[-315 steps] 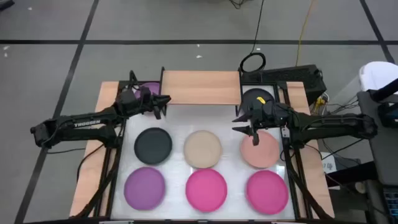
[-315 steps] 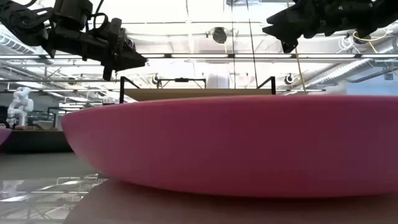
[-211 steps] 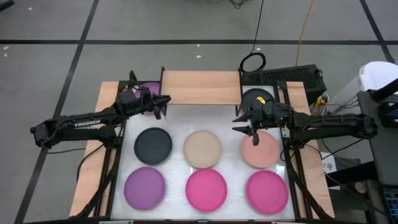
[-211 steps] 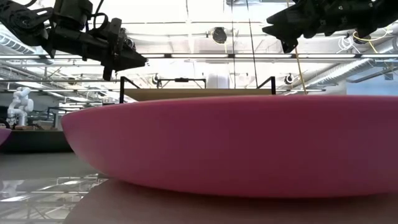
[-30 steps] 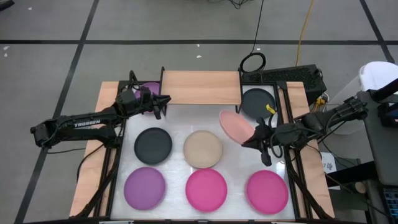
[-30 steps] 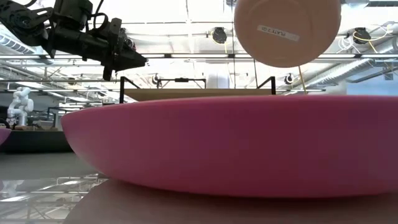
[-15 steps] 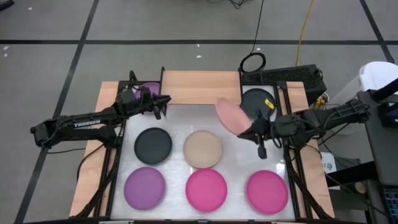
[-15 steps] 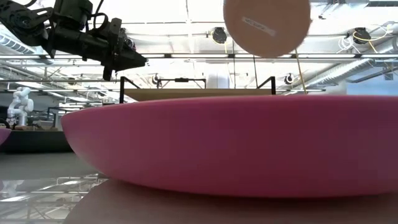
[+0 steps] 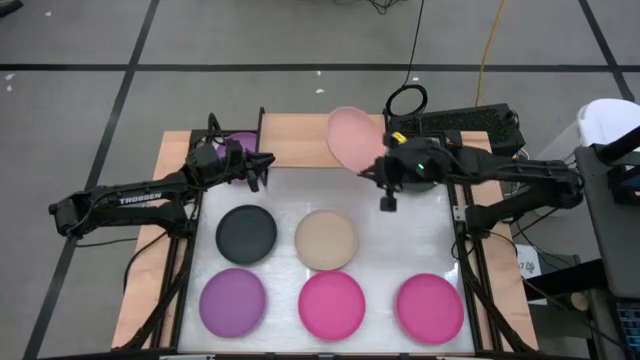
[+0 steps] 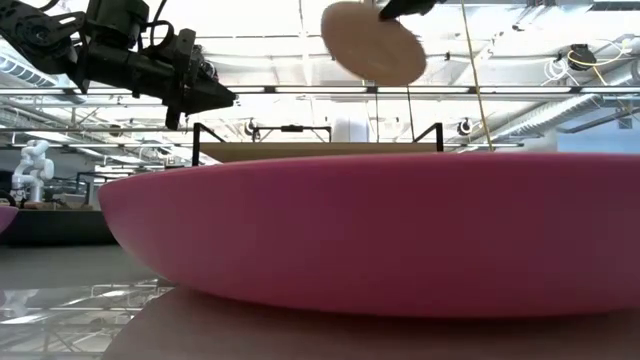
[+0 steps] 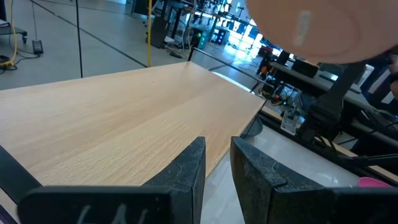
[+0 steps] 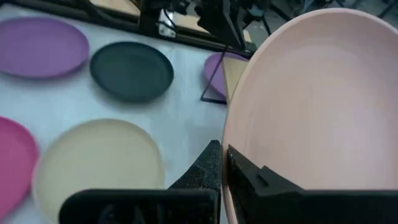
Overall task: Place and stack plates onto a shelf
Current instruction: Put the light orange plate on the shelf
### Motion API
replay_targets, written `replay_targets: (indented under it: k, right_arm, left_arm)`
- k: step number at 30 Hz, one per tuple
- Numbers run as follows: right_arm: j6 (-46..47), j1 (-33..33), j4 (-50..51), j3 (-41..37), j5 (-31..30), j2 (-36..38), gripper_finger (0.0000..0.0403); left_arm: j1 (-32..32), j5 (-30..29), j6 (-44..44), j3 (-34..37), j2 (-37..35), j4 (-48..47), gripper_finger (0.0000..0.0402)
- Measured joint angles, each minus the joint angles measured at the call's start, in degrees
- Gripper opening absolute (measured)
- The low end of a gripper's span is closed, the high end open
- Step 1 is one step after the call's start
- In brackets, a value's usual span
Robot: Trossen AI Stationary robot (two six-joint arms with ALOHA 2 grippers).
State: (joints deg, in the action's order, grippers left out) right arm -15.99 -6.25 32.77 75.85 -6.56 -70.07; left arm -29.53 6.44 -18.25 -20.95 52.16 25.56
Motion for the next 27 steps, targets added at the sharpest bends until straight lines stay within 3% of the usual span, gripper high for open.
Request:
replay_targets:
  k: [12,18,27]
  right_arm:
    - [-9.48,-18.84,-0.16,0.98,8.3,-14.94,0.0]
    - [-10.27,-21.26,0.87,0.96,8.72,-18.78,0.0]
    - [-8.89,-21.04,4.3,0.96,9.89,-18.56,0.0]
  left_arm:
    - [-0.01,0.0,-0.01,0.0,-0.02,0.0,0.0079]
    - [0.0,0.0,-0.31,0.0,-0.01,0.02,0.0079]
    - [-0.01,0.0,-0.51,0.0,-0.01,-0.02,0.0078]
